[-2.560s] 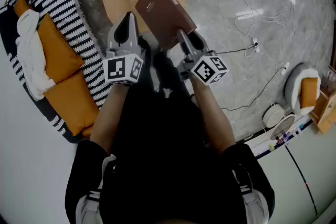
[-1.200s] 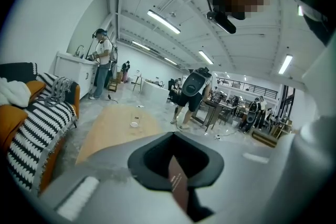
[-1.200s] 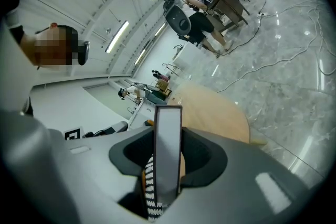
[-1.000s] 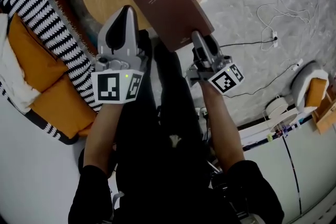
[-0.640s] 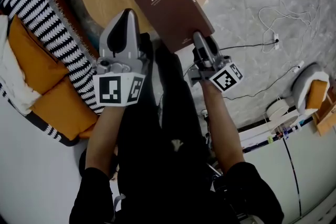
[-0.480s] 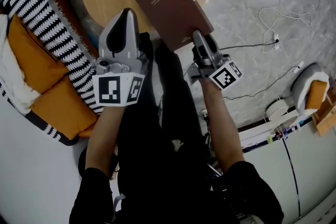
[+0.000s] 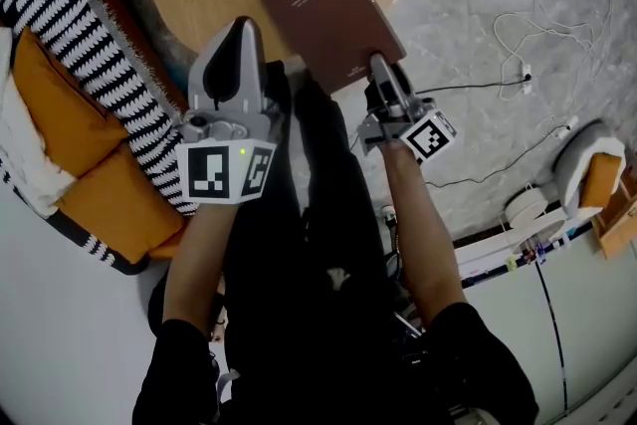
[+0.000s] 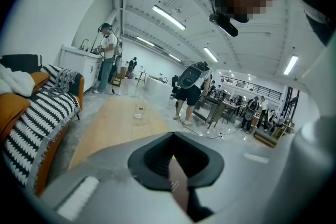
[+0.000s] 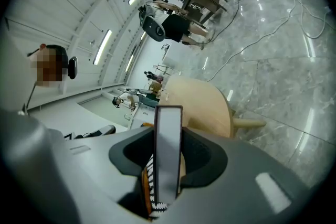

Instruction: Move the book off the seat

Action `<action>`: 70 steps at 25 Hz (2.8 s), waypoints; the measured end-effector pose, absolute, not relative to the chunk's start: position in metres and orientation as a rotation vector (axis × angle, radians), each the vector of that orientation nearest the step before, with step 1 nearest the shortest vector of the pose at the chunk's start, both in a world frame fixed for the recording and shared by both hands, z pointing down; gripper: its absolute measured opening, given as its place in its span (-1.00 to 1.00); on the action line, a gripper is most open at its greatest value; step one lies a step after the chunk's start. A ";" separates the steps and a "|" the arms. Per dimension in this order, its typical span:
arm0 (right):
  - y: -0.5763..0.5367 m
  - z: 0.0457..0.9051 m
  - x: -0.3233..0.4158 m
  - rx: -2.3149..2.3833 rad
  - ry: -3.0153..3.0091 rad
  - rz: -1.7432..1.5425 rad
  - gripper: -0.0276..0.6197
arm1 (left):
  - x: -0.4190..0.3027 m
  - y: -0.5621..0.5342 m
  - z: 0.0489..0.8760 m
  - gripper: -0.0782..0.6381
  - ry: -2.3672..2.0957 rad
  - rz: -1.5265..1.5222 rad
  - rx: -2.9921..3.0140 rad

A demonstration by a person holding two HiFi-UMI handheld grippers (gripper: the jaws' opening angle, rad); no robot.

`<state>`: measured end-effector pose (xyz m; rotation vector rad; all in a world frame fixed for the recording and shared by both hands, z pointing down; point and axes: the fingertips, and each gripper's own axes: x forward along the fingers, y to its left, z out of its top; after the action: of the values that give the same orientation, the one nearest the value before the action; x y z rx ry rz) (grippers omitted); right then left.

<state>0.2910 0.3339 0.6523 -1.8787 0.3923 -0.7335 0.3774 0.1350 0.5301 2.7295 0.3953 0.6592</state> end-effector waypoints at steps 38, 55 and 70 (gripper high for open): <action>0.338 0.730 0.261 -1.675 0.252 -0.717 -0.40 | 0.362 0.128 0.563 -0.76 0.396 0.697 2.692; 0.340 0.748 0.260 -1.739 0.156 -0.787 -0.25 | 0.361 0.119 0.568 -0.76 0.377 0.705 2.679; 0.335 0.769 0.259 -1.847 0.078 -0.918 0.04 | 0.368 0.111 0.573 -0.76 0.373 0.711 2.665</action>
<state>0.2592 0.3347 0.7688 -1.8466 0.0777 -0.9181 0.3676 0.1106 0.5735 2.6652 0.3731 0.7114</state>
